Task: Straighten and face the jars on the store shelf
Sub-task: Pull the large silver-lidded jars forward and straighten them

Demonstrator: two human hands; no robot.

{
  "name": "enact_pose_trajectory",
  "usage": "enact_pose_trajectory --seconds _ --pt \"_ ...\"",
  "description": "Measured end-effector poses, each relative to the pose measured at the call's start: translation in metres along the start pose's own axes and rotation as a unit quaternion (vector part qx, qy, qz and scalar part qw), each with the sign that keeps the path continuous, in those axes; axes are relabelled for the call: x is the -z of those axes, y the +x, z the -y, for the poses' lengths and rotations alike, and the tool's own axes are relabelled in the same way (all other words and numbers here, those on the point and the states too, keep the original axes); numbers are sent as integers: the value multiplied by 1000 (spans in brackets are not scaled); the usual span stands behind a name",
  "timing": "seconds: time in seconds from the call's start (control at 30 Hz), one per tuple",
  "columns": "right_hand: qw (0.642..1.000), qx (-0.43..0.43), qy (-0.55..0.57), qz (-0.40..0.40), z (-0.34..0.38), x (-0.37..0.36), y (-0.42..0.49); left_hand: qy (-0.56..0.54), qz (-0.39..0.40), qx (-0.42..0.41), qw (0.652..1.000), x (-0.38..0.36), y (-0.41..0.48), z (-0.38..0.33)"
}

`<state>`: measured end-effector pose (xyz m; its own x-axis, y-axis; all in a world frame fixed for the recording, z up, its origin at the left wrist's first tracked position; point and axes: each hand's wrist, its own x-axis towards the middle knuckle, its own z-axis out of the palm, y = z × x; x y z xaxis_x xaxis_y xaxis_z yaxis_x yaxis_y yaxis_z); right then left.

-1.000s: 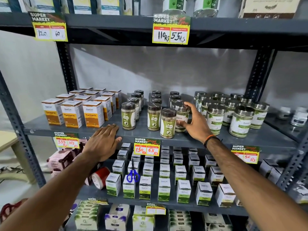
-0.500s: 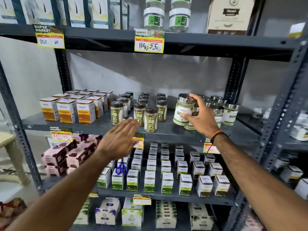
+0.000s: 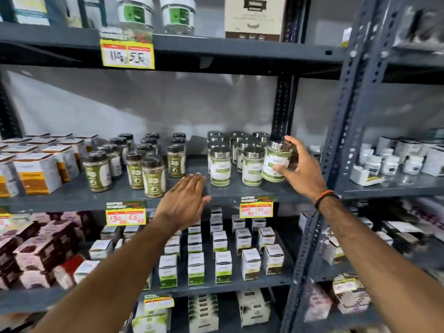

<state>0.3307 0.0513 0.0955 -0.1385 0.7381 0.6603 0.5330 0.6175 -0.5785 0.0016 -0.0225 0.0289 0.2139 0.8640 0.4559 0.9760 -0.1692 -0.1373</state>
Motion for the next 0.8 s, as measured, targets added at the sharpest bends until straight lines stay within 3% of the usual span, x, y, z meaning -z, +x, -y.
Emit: enact_pose_trajectory --seconds 0.2,0.6,0.8 --pt "999 -28 -18 -6 -43 3 8 -16 38 43 998 -25 22 -3" --pt "995 -83 -42 30 -62 -16 15 -6 6 50 999 -40 21 -2" --pt "986 -161 -53 -8 -65 -26 6 -7 9 53 999 -39 20 -1"
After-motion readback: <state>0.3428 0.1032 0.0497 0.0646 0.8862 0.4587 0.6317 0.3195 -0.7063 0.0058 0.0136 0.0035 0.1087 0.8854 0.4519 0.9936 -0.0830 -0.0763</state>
